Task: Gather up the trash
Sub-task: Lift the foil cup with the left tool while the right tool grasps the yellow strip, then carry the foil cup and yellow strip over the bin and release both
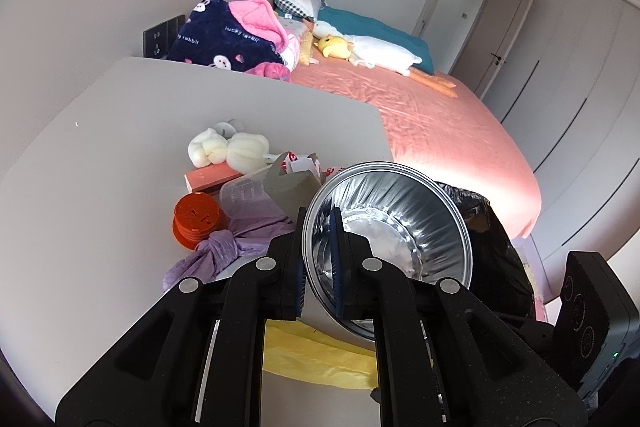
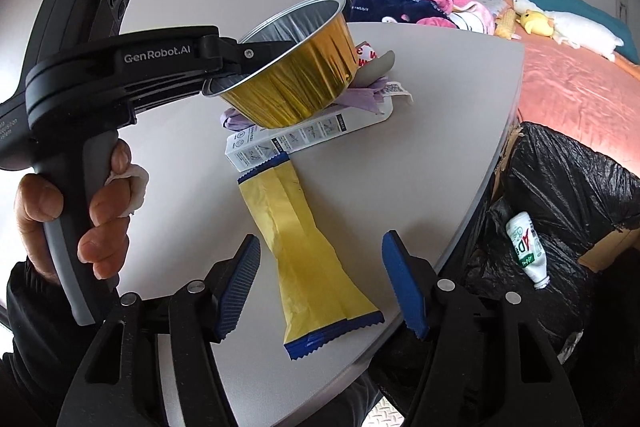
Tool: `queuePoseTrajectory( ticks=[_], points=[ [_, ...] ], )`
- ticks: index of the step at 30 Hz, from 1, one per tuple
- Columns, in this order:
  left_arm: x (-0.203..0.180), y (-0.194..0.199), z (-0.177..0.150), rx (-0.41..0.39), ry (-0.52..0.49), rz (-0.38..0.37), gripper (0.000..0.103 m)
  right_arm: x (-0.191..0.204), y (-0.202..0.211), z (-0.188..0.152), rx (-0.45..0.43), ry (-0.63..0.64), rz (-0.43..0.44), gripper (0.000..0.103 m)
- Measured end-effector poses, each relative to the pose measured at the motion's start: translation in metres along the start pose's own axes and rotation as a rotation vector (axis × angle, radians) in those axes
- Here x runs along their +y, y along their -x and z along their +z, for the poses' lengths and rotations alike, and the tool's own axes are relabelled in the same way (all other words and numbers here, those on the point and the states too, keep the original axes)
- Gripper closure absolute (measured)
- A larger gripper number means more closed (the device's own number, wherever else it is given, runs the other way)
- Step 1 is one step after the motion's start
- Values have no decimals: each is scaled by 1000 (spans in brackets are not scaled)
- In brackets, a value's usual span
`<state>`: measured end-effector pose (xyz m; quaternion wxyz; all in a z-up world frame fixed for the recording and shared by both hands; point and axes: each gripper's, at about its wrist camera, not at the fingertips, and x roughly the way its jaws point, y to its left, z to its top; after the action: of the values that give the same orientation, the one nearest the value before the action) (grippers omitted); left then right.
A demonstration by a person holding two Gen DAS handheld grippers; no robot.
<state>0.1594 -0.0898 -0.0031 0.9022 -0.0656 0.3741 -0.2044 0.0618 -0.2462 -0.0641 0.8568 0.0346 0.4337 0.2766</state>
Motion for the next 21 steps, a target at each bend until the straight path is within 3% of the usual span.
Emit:
queuePoseTrajectory(
  ticks=[3,7,21],
  points=[
    [5,3,0,-8,17,3,94,3,-7,1,11,9,-4,45],
    [10,7,1,-16,30,6,94,3,-10,-1,15,15,-21,77],
    [-10,11,4,-26,13,-26,94,-41,38,6,-120,-94,-93,80]
  ],
)
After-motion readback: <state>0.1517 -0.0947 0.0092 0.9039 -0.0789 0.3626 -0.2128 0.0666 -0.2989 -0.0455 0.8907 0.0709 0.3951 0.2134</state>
